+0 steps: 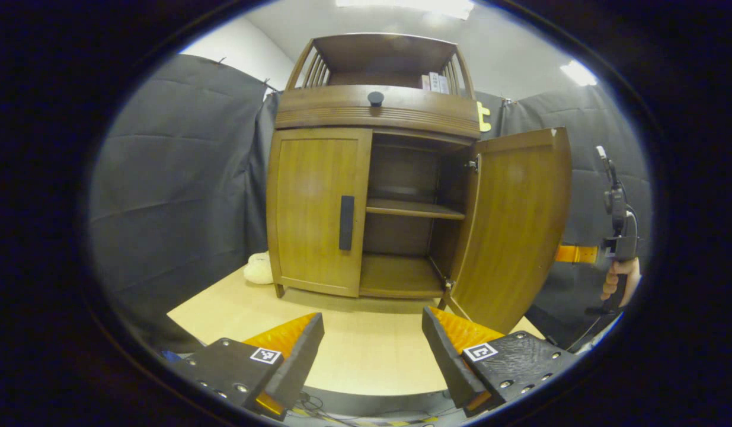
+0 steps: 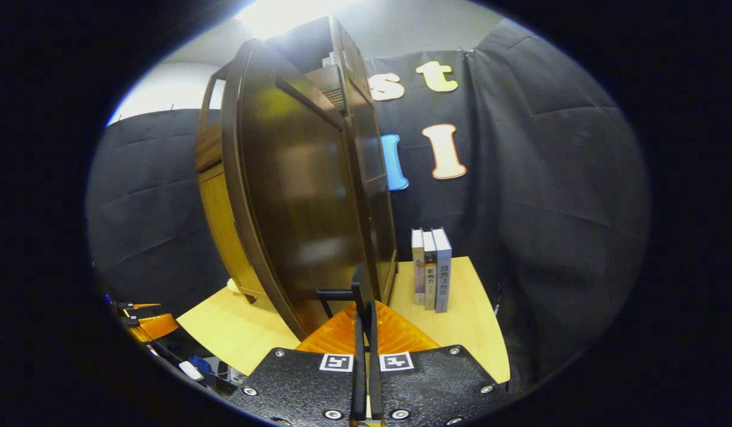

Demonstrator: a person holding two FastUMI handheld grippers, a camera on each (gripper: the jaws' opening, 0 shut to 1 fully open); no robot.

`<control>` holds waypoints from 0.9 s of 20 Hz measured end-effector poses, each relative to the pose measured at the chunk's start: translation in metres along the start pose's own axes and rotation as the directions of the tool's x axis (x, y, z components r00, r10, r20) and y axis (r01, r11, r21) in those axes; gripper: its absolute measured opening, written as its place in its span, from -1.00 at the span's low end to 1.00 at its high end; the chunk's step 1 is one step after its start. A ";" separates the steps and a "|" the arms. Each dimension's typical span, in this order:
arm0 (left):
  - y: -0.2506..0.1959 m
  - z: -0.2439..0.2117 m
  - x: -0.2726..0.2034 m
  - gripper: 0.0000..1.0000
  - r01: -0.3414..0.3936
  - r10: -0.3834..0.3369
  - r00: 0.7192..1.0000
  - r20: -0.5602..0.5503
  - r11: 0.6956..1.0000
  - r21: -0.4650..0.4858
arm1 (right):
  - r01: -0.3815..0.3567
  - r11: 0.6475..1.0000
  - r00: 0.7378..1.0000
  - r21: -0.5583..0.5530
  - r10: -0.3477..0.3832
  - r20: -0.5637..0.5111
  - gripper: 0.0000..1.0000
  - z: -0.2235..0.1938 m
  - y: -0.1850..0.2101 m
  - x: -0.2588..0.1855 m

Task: Open the right door of the double-door shoe cabinet with the right hand, and open the left door with the left hand.

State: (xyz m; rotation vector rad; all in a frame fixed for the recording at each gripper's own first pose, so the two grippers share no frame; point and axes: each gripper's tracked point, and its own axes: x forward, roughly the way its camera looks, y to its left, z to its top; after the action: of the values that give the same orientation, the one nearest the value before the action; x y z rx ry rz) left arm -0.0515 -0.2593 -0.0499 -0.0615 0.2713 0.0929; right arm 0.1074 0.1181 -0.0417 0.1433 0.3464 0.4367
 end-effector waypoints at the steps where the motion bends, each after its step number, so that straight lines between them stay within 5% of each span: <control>1: -0.006 -0.002 -0.006 1.00 -0.026 0.026 1.000 0.003 1.000 0.002 | -0.017 1.000 1.000 -0.008 0.017 0.003 -0.96 0.001 -0.002 0.002; 10: -0.024 -0.036 -0.023 0.90 -0.171 0.161 0.983 -0.088 0.976 -0.131 | -0.101 0.994 0.994 0.046 0.099 0.043 -0.95 0.003 0.005 0.003; 18: 0.004 -0.021 -0.023 1.00 -0.207 0.204 0.978 -0.051 0.977 -0.058 | -0.085 0.996 0.995 0.027 0.084 0.047 -0.96 0.001 0.003 0.003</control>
State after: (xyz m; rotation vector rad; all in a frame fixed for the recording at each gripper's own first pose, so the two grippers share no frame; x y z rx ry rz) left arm -0.0796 -0.2585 -0.0641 -0.0982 0.3192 0.3059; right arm 0.1097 0.1218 -0.0408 0.1967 0.3022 0.5113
